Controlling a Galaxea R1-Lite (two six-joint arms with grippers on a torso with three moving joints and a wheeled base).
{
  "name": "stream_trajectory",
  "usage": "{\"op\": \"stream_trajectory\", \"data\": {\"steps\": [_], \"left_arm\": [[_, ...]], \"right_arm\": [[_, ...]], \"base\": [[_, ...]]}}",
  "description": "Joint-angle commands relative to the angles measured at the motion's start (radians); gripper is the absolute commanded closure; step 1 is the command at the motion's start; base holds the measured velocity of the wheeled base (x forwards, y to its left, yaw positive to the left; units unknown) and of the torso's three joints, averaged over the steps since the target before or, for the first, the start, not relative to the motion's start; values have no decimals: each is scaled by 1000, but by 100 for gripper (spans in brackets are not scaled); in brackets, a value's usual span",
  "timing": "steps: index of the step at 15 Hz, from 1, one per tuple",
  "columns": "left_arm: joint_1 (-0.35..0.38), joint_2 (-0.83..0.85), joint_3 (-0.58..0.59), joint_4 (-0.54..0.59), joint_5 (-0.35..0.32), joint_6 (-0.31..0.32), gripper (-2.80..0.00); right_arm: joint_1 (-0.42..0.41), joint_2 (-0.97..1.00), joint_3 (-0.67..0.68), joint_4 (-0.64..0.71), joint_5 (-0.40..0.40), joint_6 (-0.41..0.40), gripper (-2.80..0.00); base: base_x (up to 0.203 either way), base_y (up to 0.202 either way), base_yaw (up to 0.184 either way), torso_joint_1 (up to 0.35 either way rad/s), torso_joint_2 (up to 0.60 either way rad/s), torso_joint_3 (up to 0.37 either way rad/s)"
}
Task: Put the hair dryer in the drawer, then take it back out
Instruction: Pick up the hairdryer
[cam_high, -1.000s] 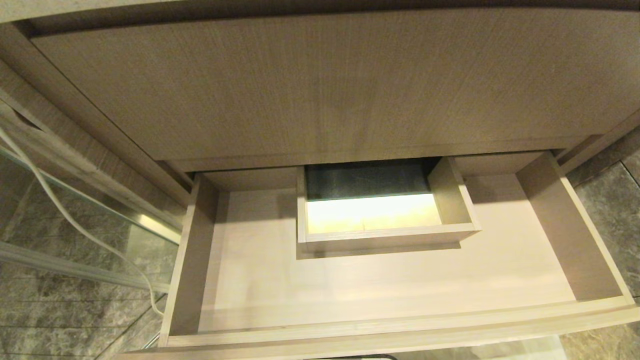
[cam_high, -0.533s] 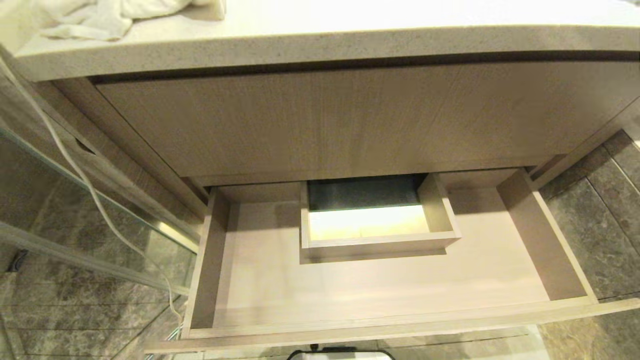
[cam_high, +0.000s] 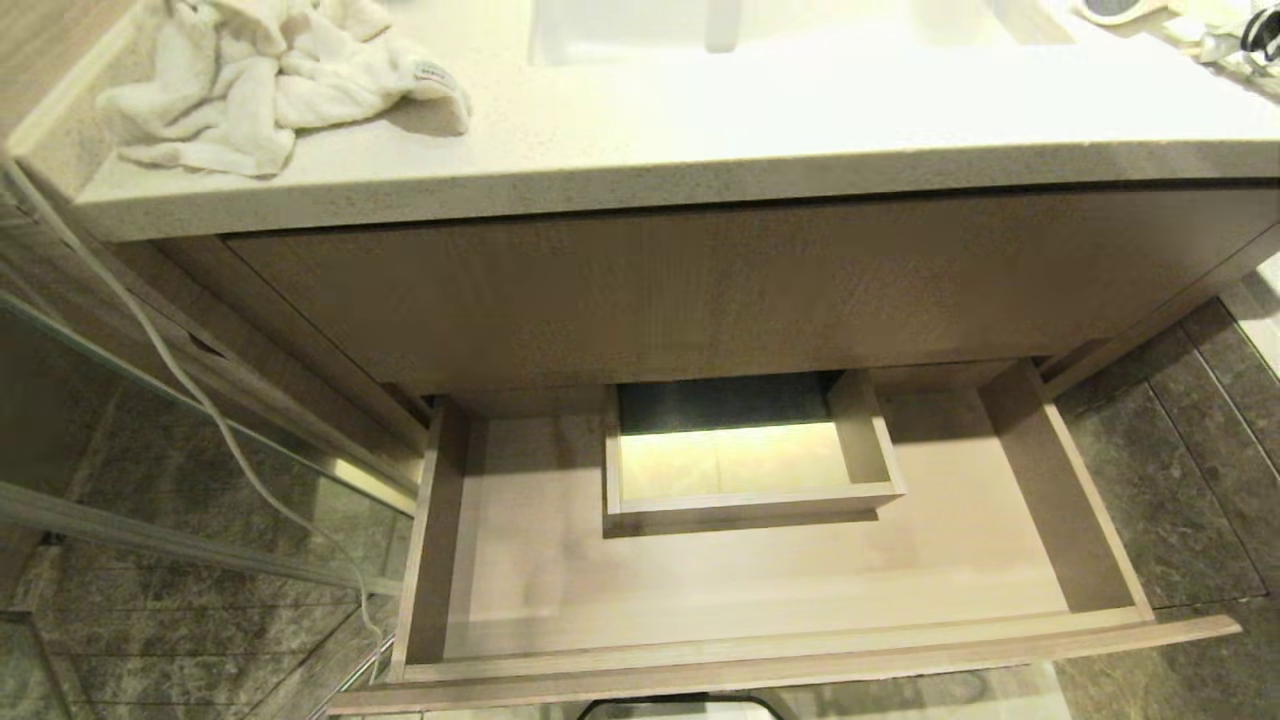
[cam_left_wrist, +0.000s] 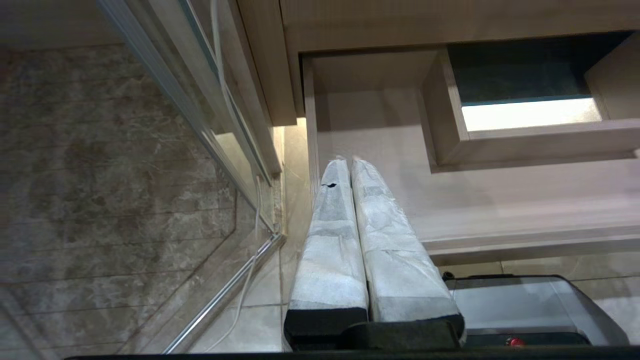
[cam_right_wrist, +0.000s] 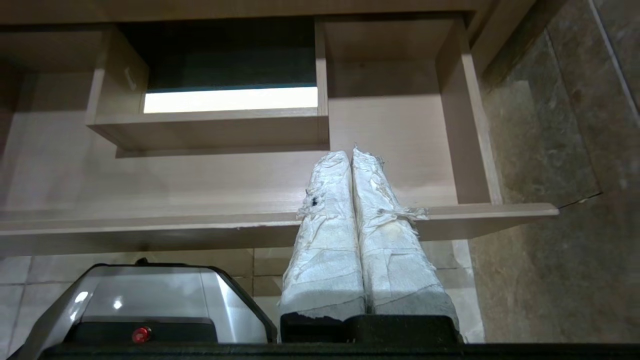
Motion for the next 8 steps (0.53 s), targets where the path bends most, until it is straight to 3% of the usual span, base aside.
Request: {"op": "stream_trajectory", "data": {"steps": [1,8], "left_arm": [[0,0,0,0,0,-1,0],[0,1,0,0,0,-1,0]], "right_arm": [[0,0,0,0,0,0,0],[0,0,0,0,0,0,0]], "base": [[0,0,0,276,-521,-253],[0,0,0,292,-561,-273]]}}
